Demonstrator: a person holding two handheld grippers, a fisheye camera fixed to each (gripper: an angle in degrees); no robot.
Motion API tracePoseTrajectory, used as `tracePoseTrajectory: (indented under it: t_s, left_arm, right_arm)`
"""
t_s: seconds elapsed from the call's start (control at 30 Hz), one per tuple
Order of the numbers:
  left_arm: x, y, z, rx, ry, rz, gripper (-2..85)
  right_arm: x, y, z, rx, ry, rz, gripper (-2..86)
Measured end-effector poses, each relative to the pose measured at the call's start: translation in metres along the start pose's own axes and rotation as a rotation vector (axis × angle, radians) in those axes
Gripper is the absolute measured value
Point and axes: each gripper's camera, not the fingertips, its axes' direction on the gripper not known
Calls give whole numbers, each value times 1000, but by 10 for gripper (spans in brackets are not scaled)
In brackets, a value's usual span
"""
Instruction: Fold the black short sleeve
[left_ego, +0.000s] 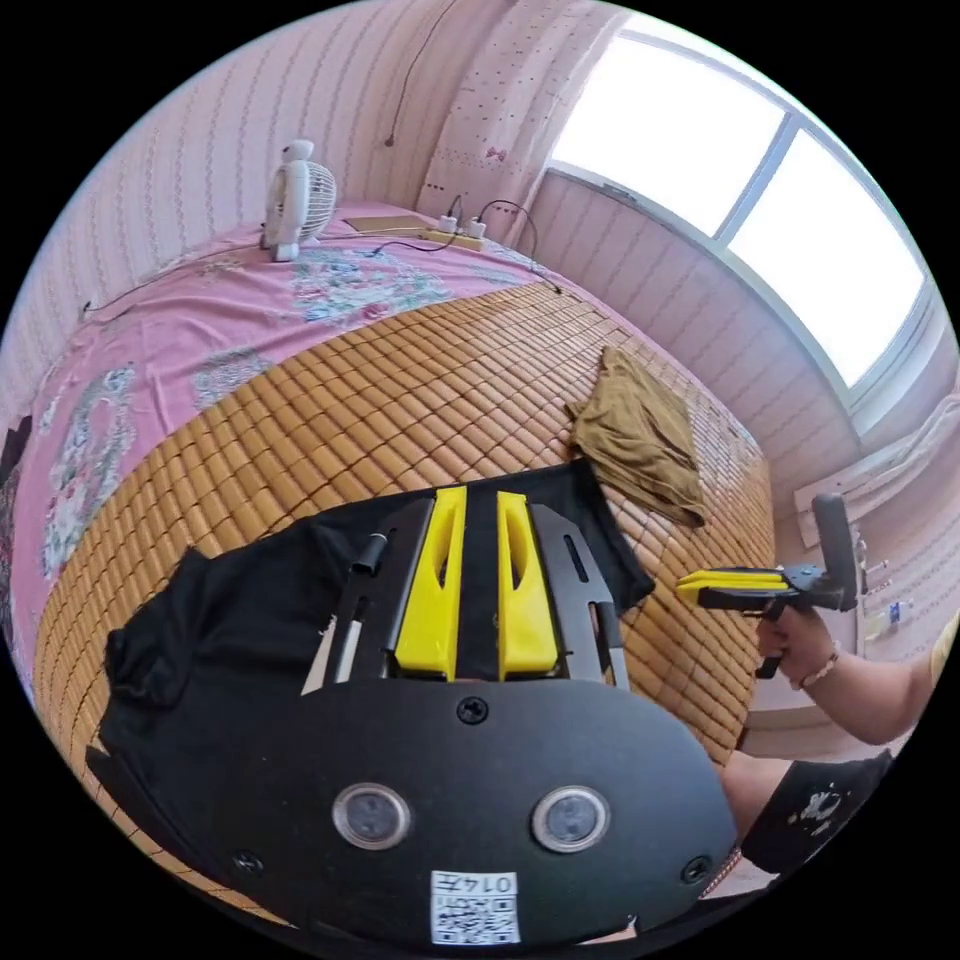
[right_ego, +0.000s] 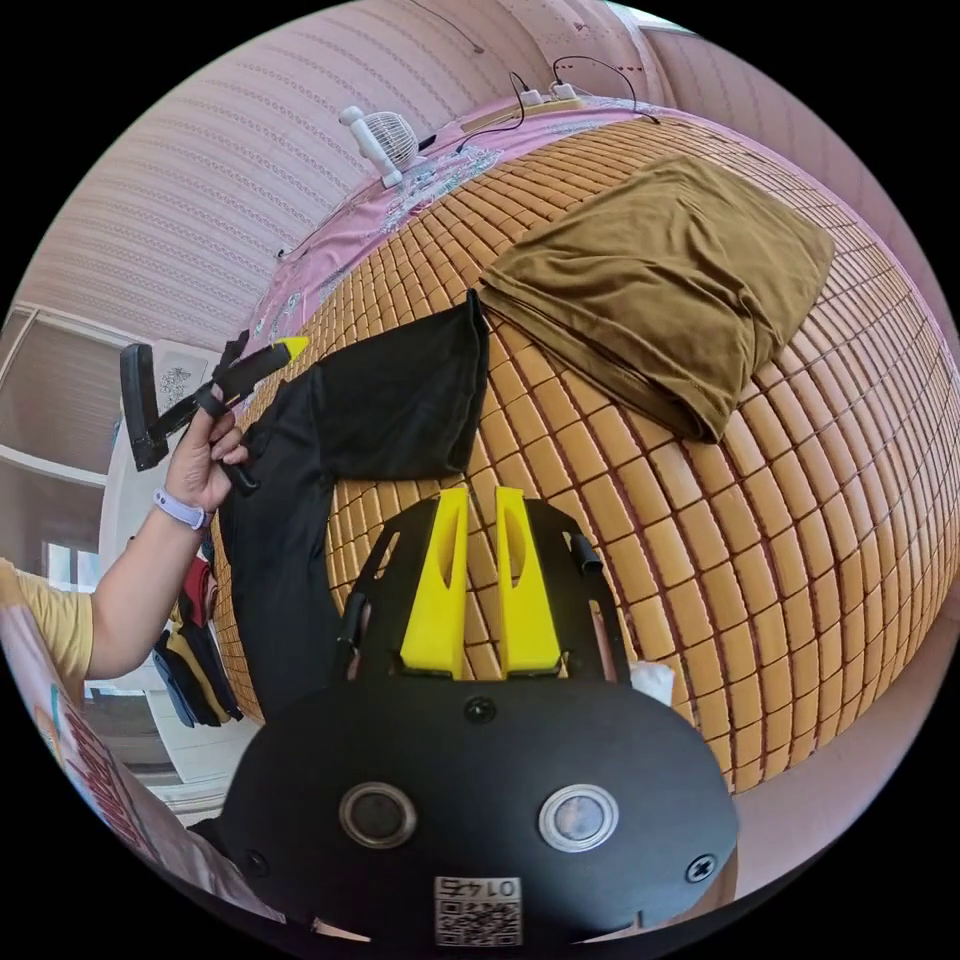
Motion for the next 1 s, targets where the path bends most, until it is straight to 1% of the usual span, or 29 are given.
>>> tracePoseTrajectory:
  t_s: [0.07,0.13,0.2,0.27,0.33,0.37,0.43,0.57,0.63,0.8,0.9,1.0]
  left_arm:
    - [-39,11,-6,-50,-112,-60,58]
    - [-62,12,0,-82,-130,-108,63]
    - [-75,12,11,-109,-146,-129,64]
    - [-78,14,35,-193,-198,-143,53]
    - [-78,19,34,-138,-183,-165,21]
    - [-78,19,36,-142,-165,-174,8]
    - [-77,17,37,-143,-194,-192,-3]
    - [-69,8,51,-151,-243,-127,-9]
    - [-69,11,57,-156,-240,-120,-9]
    - [-90,37,61,-94,-120,-241,-5]
    - [-91,44,61,-108,-138,-266,15]
    - [-81,62,34,4,-140,-267,41]
  right_arm:
    - [-12,-12,9,14,-14,-39,67]
    - [-24,-18,18,15,0,-72,67]
    - [-34,-23,34,-8,65,-100,56]
    - [-42,-26,47,-17,136,-142,9]
    - [-46,-27,52,-27,159,-159,0]
    - [-49,-27,54,-22,191,-171,-2]
    - [-54,-27,59,-19,240,-206,-3]
    - [-58,-32,73,-8,266,-245,-4]
    - [-55,-37,80,1,277,-244,-4]
    - [-44,-41,98,-6,241,-229,-3]
    - [-41,-38,106,-8,250,-223,-1]
    - [-36,-29,106,18,264,-216,2]
